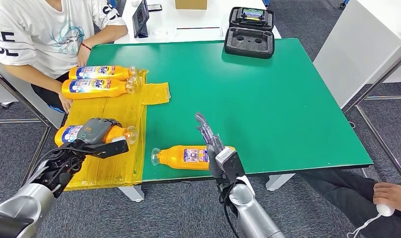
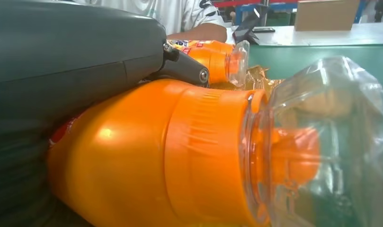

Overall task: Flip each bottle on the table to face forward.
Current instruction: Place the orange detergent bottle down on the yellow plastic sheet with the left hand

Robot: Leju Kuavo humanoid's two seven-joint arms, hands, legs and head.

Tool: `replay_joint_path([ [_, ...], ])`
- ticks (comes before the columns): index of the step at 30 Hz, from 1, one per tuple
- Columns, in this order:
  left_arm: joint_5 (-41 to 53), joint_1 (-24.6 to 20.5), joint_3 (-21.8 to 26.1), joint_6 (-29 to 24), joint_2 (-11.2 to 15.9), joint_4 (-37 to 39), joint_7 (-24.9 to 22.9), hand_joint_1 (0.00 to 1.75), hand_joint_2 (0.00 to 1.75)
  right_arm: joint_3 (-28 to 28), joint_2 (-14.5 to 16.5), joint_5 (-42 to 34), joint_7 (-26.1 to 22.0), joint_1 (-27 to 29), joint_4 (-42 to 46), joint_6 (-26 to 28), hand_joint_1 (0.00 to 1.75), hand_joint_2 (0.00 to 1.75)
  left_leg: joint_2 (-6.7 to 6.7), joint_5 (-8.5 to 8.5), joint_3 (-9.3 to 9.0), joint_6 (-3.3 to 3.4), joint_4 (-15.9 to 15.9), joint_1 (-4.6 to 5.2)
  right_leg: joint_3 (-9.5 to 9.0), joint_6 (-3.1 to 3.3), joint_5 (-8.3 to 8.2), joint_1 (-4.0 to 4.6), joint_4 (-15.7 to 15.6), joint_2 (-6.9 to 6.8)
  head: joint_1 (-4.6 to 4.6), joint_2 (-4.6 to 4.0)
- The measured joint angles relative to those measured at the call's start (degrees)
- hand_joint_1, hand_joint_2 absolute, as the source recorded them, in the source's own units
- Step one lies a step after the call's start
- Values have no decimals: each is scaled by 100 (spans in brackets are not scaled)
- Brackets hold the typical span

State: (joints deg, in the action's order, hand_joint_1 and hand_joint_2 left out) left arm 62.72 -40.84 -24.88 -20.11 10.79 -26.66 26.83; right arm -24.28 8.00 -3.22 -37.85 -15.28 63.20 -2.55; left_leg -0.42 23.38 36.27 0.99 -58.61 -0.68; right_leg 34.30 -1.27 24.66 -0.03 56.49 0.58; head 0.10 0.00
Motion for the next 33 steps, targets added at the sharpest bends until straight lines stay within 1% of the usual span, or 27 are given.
replay_joint_path([
  [14,254,-447,-362,1132,-6,370,-112,175,175,95,31,102,5,-4,-84,-107,0,0,0,-1,-3,-2,0,0,-2,0,0,0,1,1,-1,0],
  [21,359,-543,-459,1394,-17,441,-215,175,175,174,34,146,11,12,-84,-144,0,0,1,-1,-4,-2,0,0,-1,0,0,0,1,2,-1,0],
  [28,420,-586,-564,1460,-19,475,-292,174,175,229,41,171,21,37,-84,-174,0,0,2,-1,-4,-2,0,0,-1,0,0,0,1,1,0,0],
  [30,424,-597,-582,1477,-19,485,-297,169,175,244,42,177,22,39,-84,-180,0,0,2,-1,-4,-2,0,0,-1,0,0,0,1,1,-1,0],
  [32,433,-613,-596,1522,-21,498,-303,158,175,251,43,190,24,43,-84,-191,0,0,2,-1,-4,-2,0,0,-2,0,0,0,1,2,0,0],
  [33,437,-622,-606,1548,-22,506,-305,156,175,255,44,196,25,46,-84,-197,0,0,2,-1,-4,-2,0,0,-2,0,0,0,1,2,0,0],
])
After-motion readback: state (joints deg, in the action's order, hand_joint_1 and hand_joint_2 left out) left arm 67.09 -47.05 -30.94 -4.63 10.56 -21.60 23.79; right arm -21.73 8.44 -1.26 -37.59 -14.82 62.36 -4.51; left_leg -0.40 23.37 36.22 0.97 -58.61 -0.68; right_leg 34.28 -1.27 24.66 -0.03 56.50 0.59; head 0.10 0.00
